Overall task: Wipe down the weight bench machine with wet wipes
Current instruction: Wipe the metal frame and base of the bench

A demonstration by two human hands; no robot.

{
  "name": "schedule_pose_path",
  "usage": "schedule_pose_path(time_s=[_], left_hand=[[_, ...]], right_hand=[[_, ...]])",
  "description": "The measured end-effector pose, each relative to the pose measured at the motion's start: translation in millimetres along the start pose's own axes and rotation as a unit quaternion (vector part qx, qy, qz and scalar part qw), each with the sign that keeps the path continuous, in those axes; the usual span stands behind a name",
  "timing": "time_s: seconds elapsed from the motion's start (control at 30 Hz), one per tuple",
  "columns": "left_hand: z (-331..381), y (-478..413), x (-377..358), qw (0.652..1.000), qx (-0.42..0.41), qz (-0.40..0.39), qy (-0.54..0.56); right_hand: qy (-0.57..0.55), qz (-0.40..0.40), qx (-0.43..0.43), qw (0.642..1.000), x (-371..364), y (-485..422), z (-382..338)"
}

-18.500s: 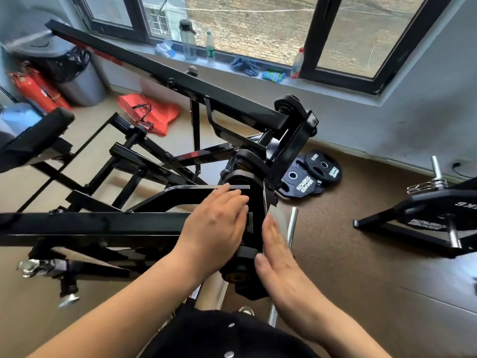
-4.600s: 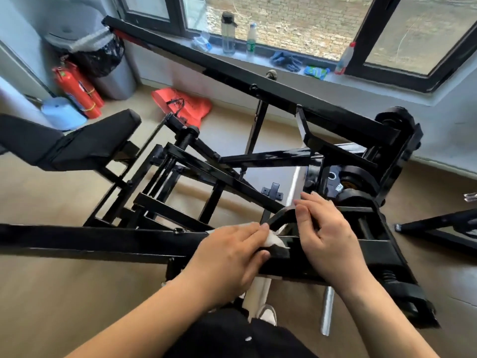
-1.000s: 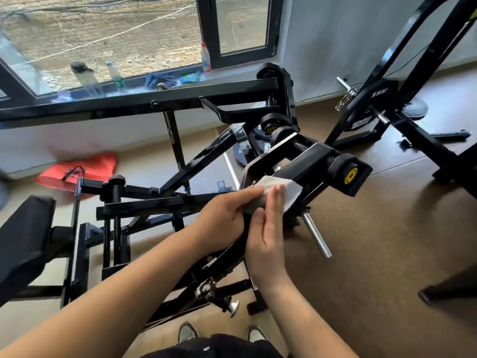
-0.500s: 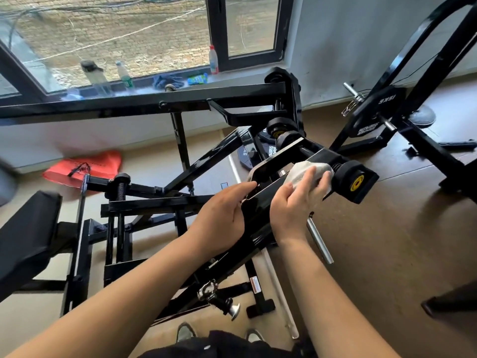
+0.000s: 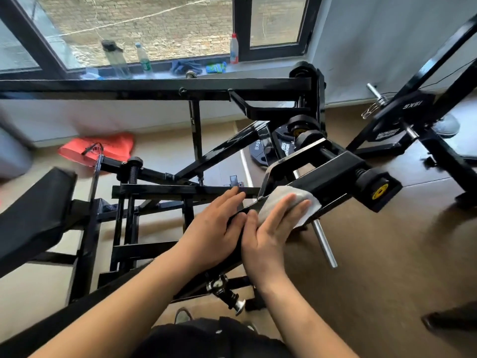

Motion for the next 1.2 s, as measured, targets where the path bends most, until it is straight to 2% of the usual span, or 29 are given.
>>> schedule_pose_path(time_s=[0.07,0.2,0.3,0.4,0.47,0.53,0.67,0.83,0.93,1.07,1.2], left_hand=[[-5,12,4,1.000,0.021,0.005,0.018],[-14,31,12,0.999,0.031,0.022,0.003],[-7,45,16,0.998,0.039,0.049,0.001],[0,59,15,0.997,0.030,0.073,-0.010],[0,74,17,0.995,0.041,0.088,-0.010],[-4,94,23,0.992,0.070,0.103,-0.002],[-13,135,49,0.981,0.112,0.156,-0.024],[-29,168,69,0.974,0.146,0.170,-0.024],[-43,185,80,0.973,0.155,0.172,-0.011],[-67,210,109,0.972,0.142,0.185,0.013],[-105,244,148,0.967,0.149,0.205,0.033]], right_hand=[[-0.007,-0.021,0.002,1.000,4,2,0],[0.045,0.060,-0.068,0.995,36,-76,7],[0.045,0.062,-0.077,0.994,43,-94,10],[0.061,0.019,0.009,0.998,15,-40,3],[0.037,-0.041,0.076,0.996,-10,25,-6],[0.009,-0.107,0.103,0.989,-19,74,-12],[0.094,-0.155,0.078,0.980,-14,65,-15],[0.185,-0.109,0.042,0.976,-9,23,-36],[0.259,-0.145,0.059,0.953,-32,52,-51],[0.343,-0.187,0.124,0.912,-65,99,-67],[0.340,-0.206,0.132,0.908,-104,147,-89]])
Point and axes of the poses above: each hand's wrist, its own y-axis away from the middle knuckle, its own x-axis out of the back of the hand, z = x × y, the point moved 3 cm from there along -y, towards the middle knuckle, and after that the axes turned 10 degrees about z, right-handed, at the moved point
